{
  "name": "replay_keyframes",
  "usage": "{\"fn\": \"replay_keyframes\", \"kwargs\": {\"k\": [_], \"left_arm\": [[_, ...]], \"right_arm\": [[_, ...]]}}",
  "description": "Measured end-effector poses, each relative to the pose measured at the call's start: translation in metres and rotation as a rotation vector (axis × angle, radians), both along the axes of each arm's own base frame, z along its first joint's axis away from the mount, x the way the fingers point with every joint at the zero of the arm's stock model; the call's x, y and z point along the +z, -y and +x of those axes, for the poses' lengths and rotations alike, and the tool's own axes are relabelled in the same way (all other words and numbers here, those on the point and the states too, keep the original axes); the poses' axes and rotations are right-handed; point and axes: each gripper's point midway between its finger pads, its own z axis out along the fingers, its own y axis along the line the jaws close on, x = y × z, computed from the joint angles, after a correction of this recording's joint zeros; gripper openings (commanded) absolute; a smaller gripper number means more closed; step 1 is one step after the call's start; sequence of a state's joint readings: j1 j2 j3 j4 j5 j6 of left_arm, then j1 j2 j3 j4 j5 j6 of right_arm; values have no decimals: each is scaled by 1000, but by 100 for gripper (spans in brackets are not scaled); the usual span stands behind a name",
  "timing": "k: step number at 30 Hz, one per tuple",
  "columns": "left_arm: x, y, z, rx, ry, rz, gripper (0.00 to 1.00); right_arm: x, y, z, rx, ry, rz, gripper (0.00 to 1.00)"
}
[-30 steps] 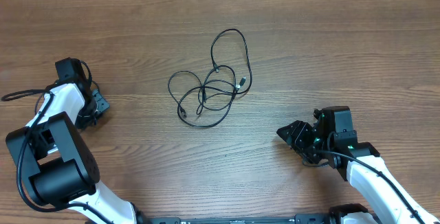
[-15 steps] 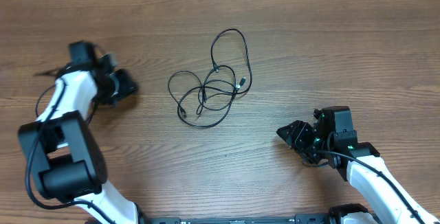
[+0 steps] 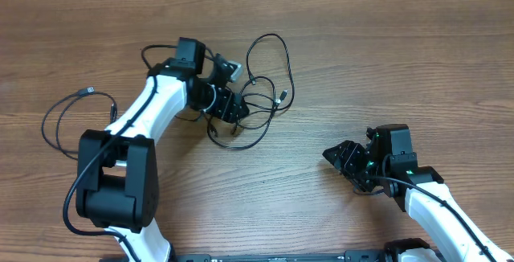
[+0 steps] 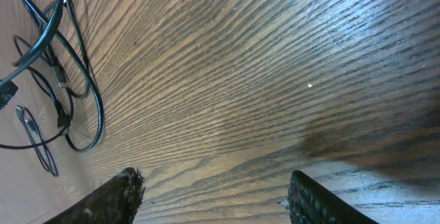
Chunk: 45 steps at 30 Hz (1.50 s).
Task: Untangle cables
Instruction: 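Reach the left gripper into the cable pile and grasp a cable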
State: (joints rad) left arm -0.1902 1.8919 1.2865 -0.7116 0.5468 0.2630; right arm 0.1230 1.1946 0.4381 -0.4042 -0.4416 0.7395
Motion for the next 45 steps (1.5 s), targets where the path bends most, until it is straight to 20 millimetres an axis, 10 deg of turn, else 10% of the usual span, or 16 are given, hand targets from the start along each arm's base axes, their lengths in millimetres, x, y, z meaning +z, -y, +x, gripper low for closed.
{"fn": "replay_keyframes", "kwargs": {"k": [9,23,32,40,45], "left_arm": [[16,-21,-2,30,-19,243,75],[71,-85,-76,410,-189,536,77],[98,-63,-105,427,186,327,100],[104,-34,-64,374,480,148,100],[71,-9,-41,215,489,142,87]], "right_arm": [[0,0,0,0,-1,0,67],[0,0,0,0,-1,-1,67],[0,0,0,1,1,0,67],[0,0,0,1,2,0,67],[0,0,0,1,0,0,67]]}}
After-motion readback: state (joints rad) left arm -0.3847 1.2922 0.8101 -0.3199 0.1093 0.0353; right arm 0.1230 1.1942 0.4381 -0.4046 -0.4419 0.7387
